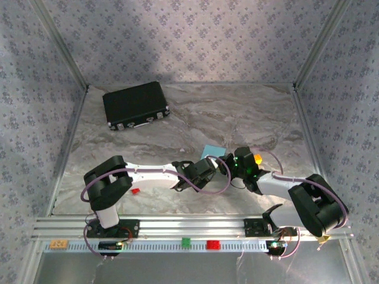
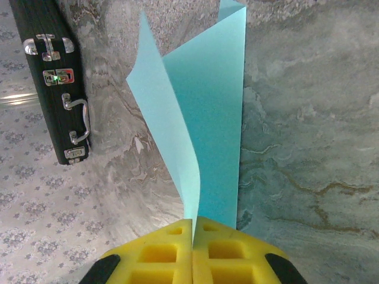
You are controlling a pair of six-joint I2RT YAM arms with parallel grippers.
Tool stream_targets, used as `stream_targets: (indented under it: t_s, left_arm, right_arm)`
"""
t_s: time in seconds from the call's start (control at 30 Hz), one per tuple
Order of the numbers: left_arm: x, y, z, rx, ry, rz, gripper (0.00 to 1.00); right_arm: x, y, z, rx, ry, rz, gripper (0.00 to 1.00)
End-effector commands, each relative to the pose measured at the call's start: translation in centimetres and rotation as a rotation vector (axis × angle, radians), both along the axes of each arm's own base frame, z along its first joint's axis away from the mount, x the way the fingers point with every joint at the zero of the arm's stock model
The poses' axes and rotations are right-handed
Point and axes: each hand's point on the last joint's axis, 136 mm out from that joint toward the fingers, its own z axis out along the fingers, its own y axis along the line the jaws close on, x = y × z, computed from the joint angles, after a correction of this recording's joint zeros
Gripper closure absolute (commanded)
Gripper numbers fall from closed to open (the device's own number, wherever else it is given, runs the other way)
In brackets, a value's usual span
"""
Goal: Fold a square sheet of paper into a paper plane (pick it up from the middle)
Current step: Fold the wing for the fifth time at the center of the table.
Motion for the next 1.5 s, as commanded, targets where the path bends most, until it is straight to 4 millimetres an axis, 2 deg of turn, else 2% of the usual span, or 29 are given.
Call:
stream_targets:
  t_s: [0.0,0.07,0.27,0.43,0.63,1.03,1.33,1.47]
  left_arm:
    - [0.0,-0.3,0.3,0.001,-0.018,-0.004,0.96]
    - [0.0,-0.2,0.2,-0.001,-0.014,0.001,1.0]
    - [-0.1,-0.4,0.2,-0.06,0.05,0.026,1.0]
    - [-0.1,-0.4,0.1,-0.166,0.169,0.049,1.0]
    - [-0.2,-0.8,0.0,-0.276,0.31,0.063,1.0]
    - [0.1,-1.6,-0.2,-0.473,0.573,0.102,1.0]
    - [-0.1,-2.2,-1.0,-0.552,0.712,0.122,1.0]
    - [0.0,-2.2,-0.8,-0.561,0.713,0.123,1.0]
  right_arm:
    - [0.0,-0.4,-0.1,-0.011,0.001,-0.011,0.89]
    - [-0.1,-0.7,-0.1,-0.031,0.002,-0.008,0.84]
    - [-0.7,-2.8,0.0,-0.123,0.012,-0.017,0.7]
    - [-1.0,-4.3,1.1,-0.153,-0.02,-0.029,0.58]
    - [-1.4,-5.5,2.1,-0.162,-0.051,-0.041,0.52]
    - [-1.7,-4.4,2.4,-0.144,-0.091,0.042,0.53]
    - [-1.4,-2.2,2.2,-0.148,-0.117,0.156,0.64]
    - [-1.3,-1.2,1.8,-0.163,-0.114,0.2,0.65]
